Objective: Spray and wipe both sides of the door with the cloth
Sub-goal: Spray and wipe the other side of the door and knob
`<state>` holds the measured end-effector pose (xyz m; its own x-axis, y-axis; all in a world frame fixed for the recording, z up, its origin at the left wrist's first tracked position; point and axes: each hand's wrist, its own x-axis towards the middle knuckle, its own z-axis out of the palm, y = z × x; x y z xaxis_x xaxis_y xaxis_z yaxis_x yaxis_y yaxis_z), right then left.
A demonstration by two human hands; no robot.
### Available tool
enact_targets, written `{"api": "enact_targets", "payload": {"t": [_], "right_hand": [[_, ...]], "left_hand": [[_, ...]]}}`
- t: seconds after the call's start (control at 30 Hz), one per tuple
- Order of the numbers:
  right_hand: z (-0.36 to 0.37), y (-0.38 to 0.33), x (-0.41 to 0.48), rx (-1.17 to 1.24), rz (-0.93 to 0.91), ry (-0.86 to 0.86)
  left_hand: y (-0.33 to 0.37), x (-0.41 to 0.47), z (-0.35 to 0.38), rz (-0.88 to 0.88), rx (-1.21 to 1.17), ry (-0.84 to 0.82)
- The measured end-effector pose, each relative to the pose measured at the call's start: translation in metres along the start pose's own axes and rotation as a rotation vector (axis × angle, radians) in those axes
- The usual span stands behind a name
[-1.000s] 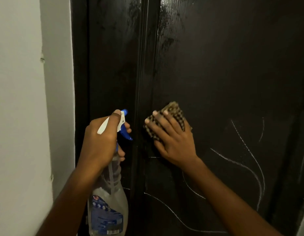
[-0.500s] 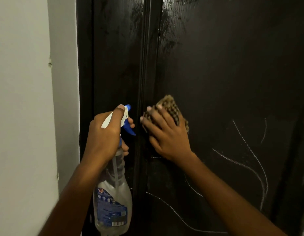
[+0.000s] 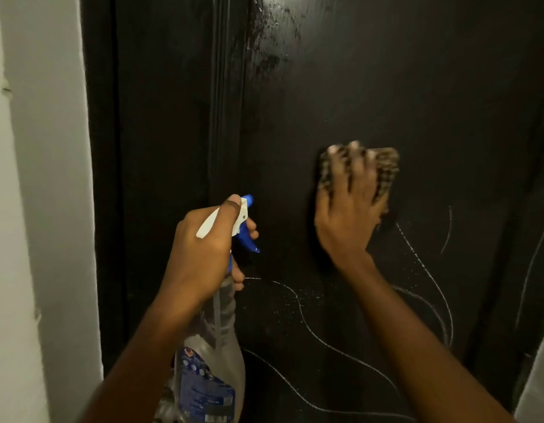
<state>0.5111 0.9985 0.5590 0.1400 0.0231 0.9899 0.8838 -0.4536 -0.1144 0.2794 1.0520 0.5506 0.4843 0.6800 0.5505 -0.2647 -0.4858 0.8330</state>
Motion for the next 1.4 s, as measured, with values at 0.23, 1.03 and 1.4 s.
{"api": "enact_targets", "payload": {"t": [0.23,1.03,1.4], "right_hand": [[-0.016,0.103,-0.059,-0.080,-0.607,-0.184],[-0.047,0.211,0.020,0.002,0.381,0.142],[-0.054,0.262,-0.066,-0.091,-0.370,-0.160]], "left_hand": [[0.000,-0.003,0.042,-0.042,0.010,0.016],[0.006,0.009,0.146,-0.032,-0.003,-0.074],[0.000,0.023,0.185,0.023,-0.058,-0.182]]}}
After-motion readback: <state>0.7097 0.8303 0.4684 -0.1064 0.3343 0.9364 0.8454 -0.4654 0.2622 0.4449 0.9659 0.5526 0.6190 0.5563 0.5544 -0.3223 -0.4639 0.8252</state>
